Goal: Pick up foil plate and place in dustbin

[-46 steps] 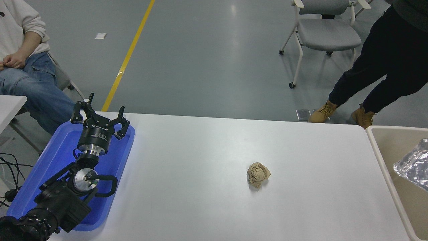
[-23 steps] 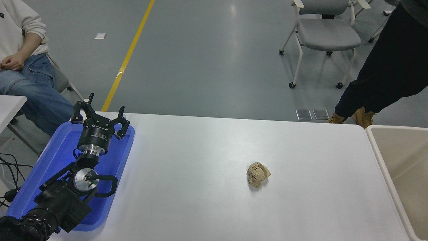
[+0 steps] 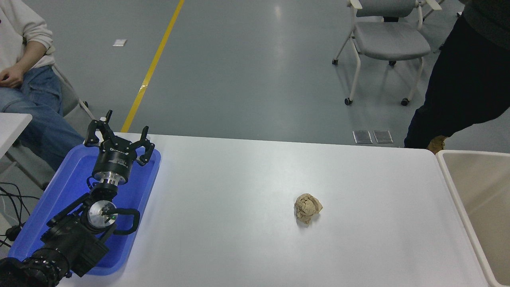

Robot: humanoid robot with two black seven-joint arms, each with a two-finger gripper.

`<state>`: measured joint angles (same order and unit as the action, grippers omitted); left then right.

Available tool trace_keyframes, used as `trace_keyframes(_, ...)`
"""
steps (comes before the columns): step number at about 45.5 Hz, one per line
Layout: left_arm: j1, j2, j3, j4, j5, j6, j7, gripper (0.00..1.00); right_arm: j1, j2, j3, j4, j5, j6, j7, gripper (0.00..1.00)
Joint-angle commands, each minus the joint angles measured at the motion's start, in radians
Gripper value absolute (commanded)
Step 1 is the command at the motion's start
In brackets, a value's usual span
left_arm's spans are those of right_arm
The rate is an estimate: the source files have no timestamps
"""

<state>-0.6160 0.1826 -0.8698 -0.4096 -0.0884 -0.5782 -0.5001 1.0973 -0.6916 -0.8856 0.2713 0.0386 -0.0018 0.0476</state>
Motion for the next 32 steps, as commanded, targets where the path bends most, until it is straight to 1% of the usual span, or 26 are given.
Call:
trace_keyframes(1, -0.001, 0.0, 0.0, 0.0, -0.001, 0.0, 0.0, 1.0, 0.259, 0.007, -0.093, 0.104, -0.002, 0.094, 0.0, 1.0)
trace_keyframes(5, -0.001, 0.0, 0.0, 0.0, 0.001, 0.0, 0.0, 1.0, 0.349, 0.007, -0.092, 0.155, -0.019, 0.195, 0.0, 1.0)
trace_keyframes(12, 0.001, 0.0, 0.0, 0.0, -0.001, 0.0, 0.0, 1.0, 0.481, 0.021, -0.092, 0.261, -0.089, 0.356, -0.002, 1.0)
trace_keyframes(24, 0.001, 0.0, 0.0, 0.0, 0.001, 0.0, 0.0, 1.0, 0.614, 0.101, -0.09, 0.402, -0.217, 0.467, -0.002, 1.0)
trace_keyframes(32, 0.001, 0.0, 0.0, 0.0, 0.001, 0.0, 0.0, 1.0, 0.691, 0.139, -0.09, 0.476, -0.286, 0.594, -0.003, 1.0)
